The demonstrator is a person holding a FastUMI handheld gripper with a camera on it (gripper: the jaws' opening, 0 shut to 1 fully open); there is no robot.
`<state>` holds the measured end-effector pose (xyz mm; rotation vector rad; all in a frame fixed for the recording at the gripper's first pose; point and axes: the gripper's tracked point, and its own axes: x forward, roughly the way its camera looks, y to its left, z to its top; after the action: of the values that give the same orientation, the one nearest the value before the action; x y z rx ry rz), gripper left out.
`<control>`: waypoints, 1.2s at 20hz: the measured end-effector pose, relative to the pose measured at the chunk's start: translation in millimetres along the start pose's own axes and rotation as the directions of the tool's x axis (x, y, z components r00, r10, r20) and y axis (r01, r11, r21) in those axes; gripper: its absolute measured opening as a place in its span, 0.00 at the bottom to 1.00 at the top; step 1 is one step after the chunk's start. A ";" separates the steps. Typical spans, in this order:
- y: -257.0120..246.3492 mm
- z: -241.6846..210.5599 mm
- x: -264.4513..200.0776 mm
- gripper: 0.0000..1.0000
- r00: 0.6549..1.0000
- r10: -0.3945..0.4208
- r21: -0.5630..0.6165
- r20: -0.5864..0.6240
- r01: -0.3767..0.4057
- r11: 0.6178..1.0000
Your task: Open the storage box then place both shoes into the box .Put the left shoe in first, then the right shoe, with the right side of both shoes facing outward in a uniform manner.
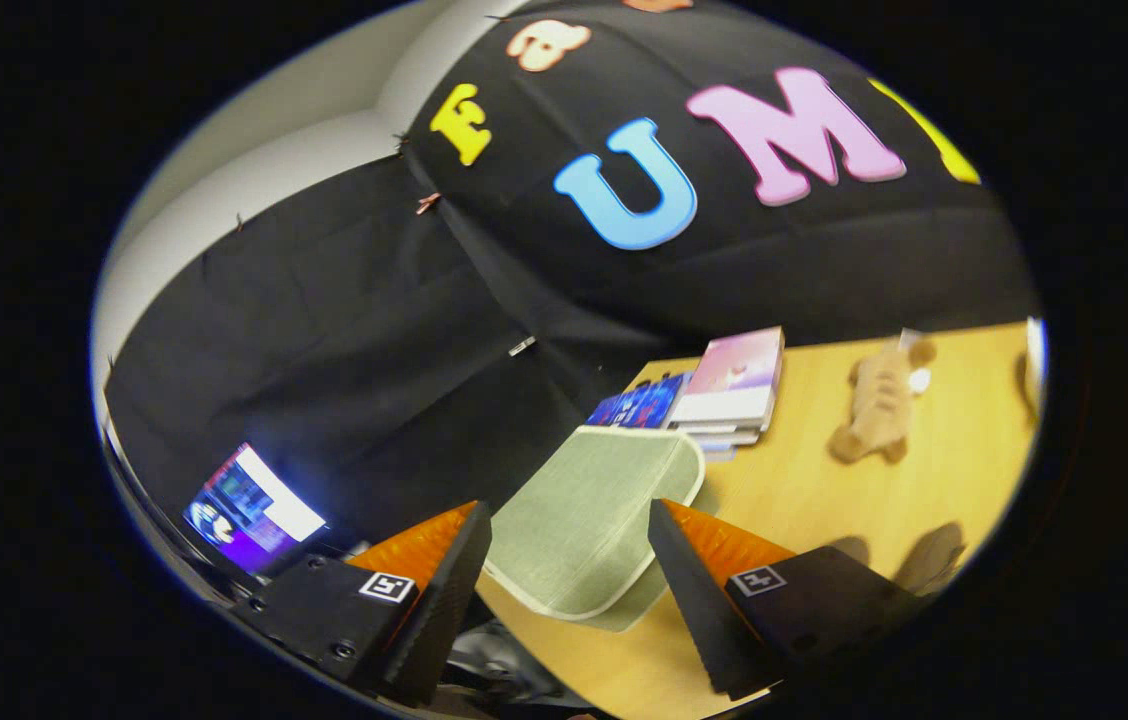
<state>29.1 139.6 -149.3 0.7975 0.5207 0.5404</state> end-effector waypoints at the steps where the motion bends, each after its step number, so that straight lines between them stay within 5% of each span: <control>1: -3.8 -6.4 4.6 0.98 0.999 0.032 0.082 -0.019 -0.030 0.996; 8: -49.0 -45.0 37.5 0.98 0.977 0.187 0.422 -0.100 -0.129 0.897; 17: -68.5 -90.9 88.0 0.97 0.949 0.283 0.606 -0.141 -0.143 0.782; 21: -62.1 -88.0 97.4 0.95 0.928 0.367 0.710 -0.063 -0.216 0.671; 24: -64.5 -98.3 104.3 0.74 0.920 0.389 0.742 -0.051 -0.226 0.631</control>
<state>62.4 218.6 -281.0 1.6408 0.8223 0.7554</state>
